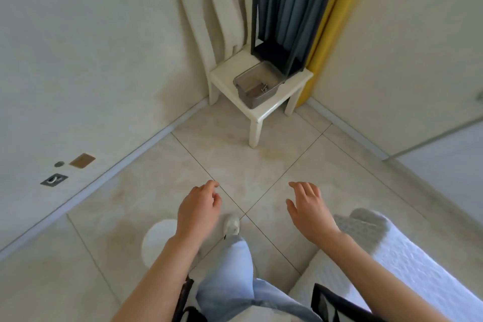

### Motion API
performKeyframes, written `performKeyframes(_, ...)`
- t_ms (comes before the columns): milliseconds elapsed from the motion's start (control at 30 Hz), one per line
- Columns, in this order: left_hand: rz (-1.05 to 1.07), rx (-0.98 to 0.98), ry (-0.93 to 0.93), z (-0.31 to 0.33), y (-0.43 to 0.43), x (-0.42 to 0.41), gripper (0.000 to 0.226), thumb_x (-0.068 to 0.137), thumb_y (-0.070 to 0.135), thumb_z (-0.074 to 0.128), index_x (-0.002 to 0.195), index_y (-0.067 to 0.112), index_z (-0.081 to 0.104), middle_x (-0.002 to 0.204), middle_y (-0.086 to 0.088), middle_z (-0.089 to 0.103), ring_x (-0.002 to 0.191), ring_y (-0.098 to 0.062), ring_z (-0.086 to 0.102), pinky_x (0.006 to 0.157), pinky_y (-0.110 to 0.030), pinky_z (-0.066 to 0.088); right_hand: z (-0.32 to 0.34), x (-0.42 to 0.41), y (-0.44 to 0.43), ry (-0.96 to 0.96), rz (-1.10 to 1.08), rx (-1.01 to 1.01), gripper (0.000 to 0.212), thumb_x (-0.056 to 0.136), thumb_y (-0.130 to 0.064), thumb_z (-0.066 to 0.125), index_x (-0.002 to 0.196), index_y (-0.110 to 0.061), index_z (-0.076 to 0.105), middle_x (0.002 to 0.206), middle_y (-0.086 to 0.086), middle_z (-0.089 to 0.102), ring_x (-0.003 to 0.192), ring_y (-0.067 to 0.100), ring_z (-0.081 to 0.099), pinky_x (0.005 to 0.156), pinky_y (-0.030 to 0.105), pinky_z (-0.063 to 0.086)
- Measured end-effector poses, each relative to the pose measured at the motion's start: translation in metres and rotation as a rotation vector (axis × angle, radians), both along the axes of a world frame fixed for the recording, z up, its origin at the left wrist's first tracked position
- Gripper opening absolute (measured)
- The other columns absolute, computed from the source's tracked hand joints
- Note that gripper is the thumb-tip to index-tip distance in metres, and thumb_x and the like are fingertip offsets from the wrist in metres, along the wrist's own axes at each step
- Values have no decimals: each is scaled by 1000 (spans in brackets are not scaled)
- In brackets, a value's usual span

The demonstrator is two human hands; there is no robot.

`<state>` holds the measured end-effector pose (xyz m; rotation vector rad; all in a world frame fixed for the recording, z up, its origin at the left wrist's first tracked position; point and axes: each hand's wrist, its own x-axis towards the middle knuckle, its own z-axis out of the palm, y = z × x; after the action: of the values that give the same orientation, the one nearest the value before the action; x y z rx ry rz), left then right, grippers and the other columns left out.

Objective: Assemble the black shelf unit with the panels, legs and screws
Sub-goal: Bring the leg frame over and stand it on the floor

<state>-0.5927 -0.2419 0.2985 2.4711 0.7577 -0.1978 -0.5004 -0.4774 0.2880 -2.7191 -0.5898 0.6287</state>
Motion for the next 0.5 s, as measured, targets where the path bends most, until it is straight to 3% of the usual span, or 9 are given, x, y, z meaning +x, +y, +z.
performKeyframes(500, -210, 3, -24, 11, 40, 275, 29, 98, 19, 51, 125, 18, 61, 100, 0, 70, 101, -25, 60, 78, -37, 49, 29, 235, 36, -75, -191, 36, 48, 100, -27, 48, 143, -8, 40, 141, 7, 46, 135, 28, 32, 110, 34, 31)
